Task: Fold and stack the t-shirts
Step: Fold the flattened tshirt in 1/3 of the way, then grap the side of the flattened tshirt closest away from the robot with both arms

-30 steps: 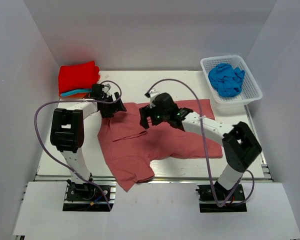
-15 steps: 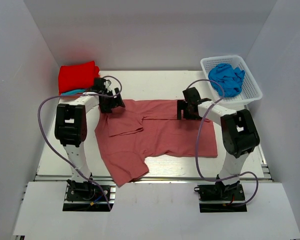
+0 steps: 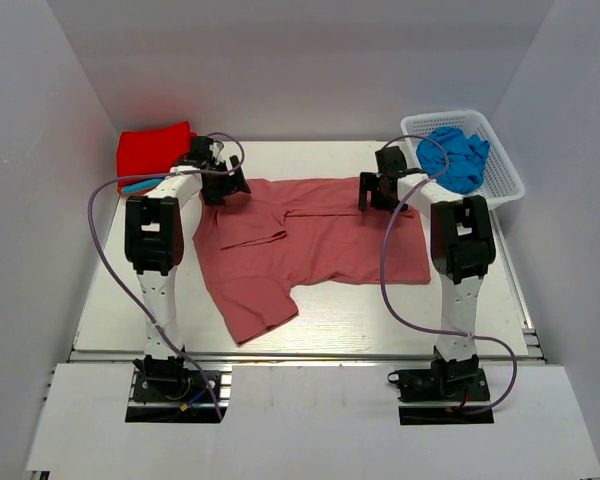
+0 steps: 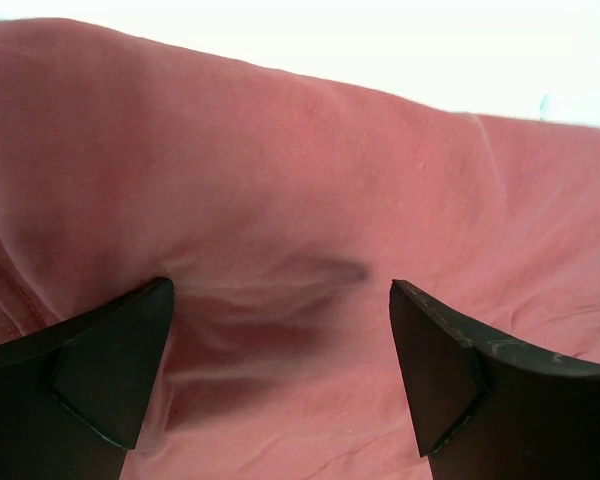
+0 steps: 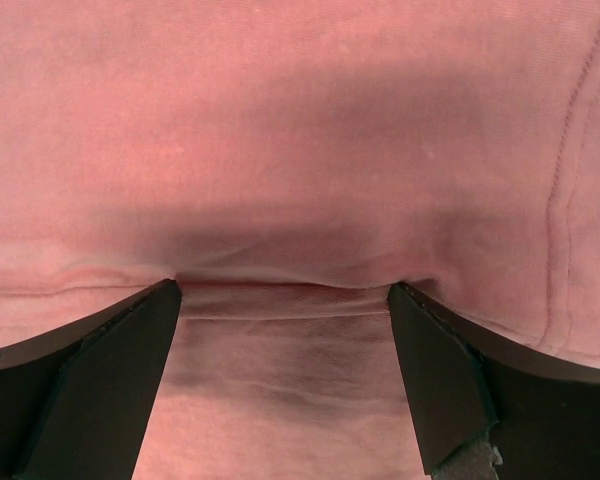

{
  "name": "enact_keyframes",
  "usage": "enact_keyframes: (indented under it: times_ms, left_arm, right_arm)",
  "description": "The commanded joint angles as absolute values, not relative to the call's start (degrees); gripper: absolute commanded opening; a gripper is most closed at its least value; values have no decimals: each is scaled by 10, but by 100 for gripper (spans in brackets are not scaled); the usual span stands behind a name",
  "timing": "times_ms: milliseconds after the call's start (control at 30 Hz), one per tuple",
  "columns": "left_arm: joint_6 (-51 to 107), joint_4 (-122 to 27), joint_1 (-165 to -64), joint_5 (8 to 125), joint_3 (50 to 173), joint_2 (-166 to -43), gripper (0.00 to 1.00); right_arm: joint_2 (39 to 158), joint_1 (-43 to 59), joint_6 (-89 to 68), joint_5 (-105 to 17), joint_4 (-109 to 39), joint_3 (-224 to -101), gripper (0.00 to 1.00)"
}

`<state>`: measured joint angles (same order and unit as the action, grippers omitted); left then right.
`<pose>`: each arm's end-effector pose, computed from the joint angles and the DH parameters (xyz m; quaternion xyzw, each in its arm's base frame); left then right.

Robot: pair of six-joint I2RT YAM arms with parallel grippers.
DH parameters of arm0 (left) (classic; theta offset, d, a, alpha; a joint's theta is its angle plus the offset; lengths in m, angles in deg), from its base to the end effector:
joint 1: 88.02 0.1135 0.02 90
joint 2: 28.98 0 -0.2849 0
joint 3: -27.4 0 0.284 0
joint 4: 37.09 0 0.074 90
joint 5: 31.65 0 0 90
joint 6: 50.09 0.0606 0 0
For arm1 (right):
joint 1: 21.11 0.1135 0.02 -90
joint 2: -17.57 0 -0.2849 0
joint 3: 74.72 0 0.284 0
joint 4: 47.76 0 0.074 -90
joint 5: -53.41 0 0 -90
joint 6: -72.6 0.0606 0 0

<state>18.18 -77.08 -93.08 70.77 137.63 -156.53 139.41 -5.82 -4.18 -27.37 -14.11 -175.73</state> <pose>0.5334 -0.0603 0.1427 -0.1082 0.9483 -0.1658 0.2481 0.4979 0.1260 0.1456 0.0074 0.9495 0.0007 0.3135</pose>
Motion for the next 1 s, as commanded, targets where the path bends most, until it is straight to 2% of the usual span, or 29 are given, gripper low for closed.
enact_keyframes:
  times_ms: [0,133,333,467,500,667,800,967]
  left_arm:
    - [185,-808,-918,712,1425,-1644,100]
    - [185,-820,-918,717,1479,-1667,100]
    - [223,-809,-925,707,1445,-1591,100]
    - [248,-816,-930,675,1362,-1477,100]
    - [248,-800,-930,669,1335,-1412,100]
    - [206,-769,-936,661,1134,-1243,100]
    - [166,-825,-954,644,1052,-1168,100]
    - [137,-886,-985,703,956,-1095,100]
  right_arm:
    - [1434,-73,-68,-325,-124,-1796,90]
    - [1434,-73,-92,-357,-126,-1807,90]
    - [1313,-67,-123,-392,-172,-1733,90]
    - [1227,-57,-123,-412,-151,-1714,90]
    - [1216,-50,-117,-412,-153,-1708,90]
    - [1128,-34,-21,-368,-179,-1605,90]
    - [1060,-30,41,-300,-182,-1520,90]
    - [985,-33,112,-246,-183,-1423,90]
